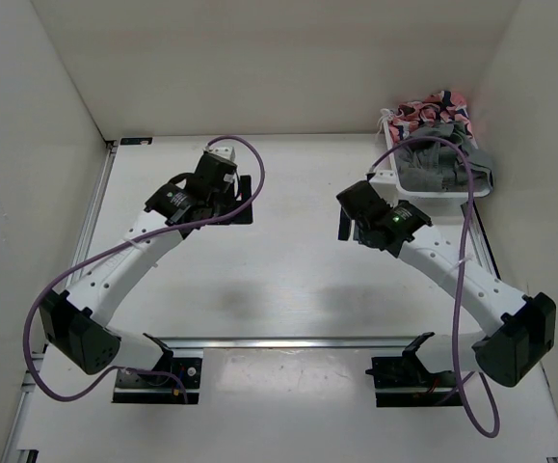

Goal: Fold and stack the shorts
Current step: Grab the shorts from the pile

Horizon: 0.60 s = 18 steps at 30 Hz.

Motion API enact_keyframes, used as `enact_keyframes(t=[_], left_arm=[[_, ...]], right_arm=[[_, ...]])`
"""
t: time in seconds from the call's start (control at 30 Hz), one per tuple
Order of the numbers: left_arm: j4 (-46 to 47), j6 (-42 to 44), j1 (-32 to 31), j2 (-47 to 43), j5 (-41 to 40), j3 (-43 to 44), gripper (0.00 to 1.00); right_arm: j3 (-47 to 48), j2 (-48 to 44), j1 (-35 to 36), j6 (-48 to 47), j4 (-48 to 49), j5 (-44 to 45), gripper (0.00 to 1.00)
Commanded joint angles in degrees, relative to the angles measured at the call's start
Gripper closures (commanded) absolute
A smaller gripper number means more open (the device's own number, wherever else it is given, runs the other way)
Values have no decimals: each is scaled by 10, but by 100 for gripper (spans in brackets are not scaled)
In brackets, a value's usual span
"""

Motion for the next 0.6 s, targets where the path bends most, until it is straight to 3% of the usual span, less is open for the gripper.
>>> enact_keyframes(t=[0.0, 0.1, 0.17, 0.27, 0.33, 0.37, 0.43, 0.57], left_arm=[[12, 10, -2, -27, 29, -3, 0], [12, 22, -7, -33, -14, -17, 0], [12, 33, -23, -39, -50, -25, 0], [-14, 22, -14, -33, -19, -12, 0], [-21, 22, 12, -25, 36, -2, 0], [-21, 30, 12, 1, 47, 4, 0], [-26, 38, 12, 1, 47, 10, 0], [-26, 49, 12, 24, 40, 28, 0]], right_arm=[[32, 1, 0, 6, -18, 40, 1], [44, 1, -15, -21, -3, 34, 1], [59, 13, -66, -40, 5, -6, 1], [91, 28, -178, -62, 36, -71, 1], [120, 64, -250, -83, 50, -149, 1], [216, 152, -316, -81, 40, -122, 4], [252, 171, -331, -75, 40, -122, 2], [358, 304, -410, -91, 26, -183, 2]])
